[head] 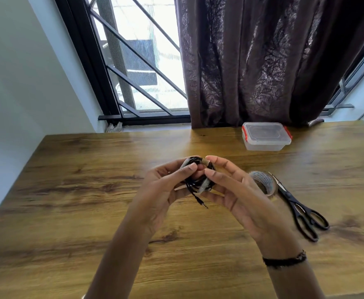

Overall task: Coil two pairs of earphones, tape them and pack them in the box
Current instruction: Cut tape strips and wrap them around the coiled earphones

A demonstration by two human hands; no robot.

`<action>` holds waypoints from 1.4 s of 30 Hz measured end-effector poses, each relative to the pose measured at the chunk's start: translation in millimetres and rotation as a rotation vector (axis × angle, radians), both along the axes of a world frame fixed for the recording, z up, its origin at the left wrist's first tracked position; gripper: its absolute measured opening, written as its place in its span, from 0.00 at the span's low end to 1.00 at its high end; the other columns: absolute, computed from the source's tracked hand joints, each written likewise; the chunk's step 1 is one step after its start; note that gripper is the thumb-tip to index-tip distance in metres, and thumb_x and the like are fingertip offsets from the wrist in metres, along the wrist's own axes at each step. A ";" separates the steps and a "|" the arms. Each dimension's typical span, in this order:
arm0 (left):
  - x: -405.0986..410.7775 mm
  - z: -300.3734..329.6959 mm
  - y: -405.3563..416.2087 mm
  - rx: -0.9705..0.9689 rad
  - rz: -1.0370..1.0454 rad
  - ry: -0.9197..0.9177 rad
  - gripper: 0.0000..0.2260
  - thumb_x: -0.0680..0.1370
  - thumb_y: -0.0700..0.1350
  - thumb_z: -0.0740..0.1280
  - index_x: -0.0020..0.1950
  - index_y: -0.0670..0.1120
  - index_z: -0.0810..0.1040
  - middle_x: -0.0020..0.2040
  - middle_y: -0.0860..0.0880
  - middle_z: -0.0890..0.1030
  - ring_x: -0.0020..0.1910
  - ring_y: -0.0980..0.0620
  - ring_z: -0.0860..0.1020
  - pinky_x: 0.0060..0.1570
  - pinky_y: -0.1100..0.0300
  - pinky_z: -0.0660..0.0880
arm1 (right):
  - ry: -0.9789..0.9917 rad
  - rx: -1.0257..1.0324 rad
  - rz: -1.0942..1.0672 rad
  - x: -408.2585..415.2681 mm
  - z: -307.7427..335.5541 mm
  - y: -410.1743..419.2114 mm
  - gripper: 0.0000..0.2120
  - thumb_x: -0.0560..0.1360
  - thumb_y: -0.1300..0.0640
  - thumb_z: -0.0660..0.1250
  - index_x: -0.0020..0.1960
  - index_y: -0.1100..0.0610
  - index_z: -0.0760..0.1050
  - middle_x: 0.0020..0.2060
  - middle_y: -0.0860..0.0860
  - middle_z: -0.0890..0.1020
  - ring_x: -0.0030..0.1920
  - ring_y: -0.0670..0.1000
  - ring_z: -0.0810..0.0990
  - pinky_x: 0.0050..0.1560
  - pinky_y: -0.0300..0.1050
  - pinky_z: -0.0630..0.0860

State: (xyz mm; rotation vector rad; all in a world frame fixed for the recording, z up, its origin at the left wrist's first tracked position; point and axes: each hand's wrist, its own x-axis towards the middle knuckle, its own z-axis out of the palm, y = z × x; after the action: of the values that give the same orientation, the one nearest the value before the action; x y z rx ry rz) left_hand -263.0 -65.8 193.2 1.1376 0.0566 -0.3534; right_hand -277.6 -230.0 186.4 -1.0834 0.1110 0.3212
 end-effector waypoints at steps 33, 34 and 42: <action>52.1 -179.3 -61.8 0.417 0.485 0.235 0.13 0.75 0.28 0.66 0.52 0.44 0.79 0.48 0.46 0.82 0.47 0.54 0.80 0.53 0.62 0.77 | 0.141 -0.781 -0.412 58.7 -178.1 2.7 0.07 0.70 0.57 0.76 0.47 0.53 0.81 0.41 0.47 0.86 0.43 0.44 0.85 0.47 0.42 0.80; 51.3 -179.9 -63.6 0.437 0.495 0.216 0.13 0.75 0.28 0.66 0.53 0.44 0.79 0.49 0.47 0.82 0.48 0.55 0.80 0.53 0.63 0.77 | 0.132 -0.812 -0.410 58.9 -177.5 2.8 0.07 0.70 0.57 0.76 0.47 0.52 0.81 0.41 0.46 0.85 0.43 0.43 0.84 0.47 0.40 0.80; 46.2 -179.8 -72.3 0.451 0.500 0.161 0.21 0.76 0.28 0.64 0.66 0.43 0.74 0.60 0.51 0.79 0.60 0.60 0.77 0.64 0.60 0.72 | 0.066 -0.958 -0.380 57.8 -173.3 2.2 0.08 0.73 0.52 0.74 0.50 0.52 0.82 0.43 0.43 0.84 0.40 0.34 0.80 0.41 0.25 0.74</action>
State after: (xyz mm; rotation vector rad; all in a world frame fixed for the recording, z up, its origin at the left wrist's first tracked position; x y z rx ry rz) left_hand -216.8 -138.2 13.4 1.4865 0.5758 0.0221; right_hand -219.8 -227.8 13.1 -1.9579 0.5627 -0.0690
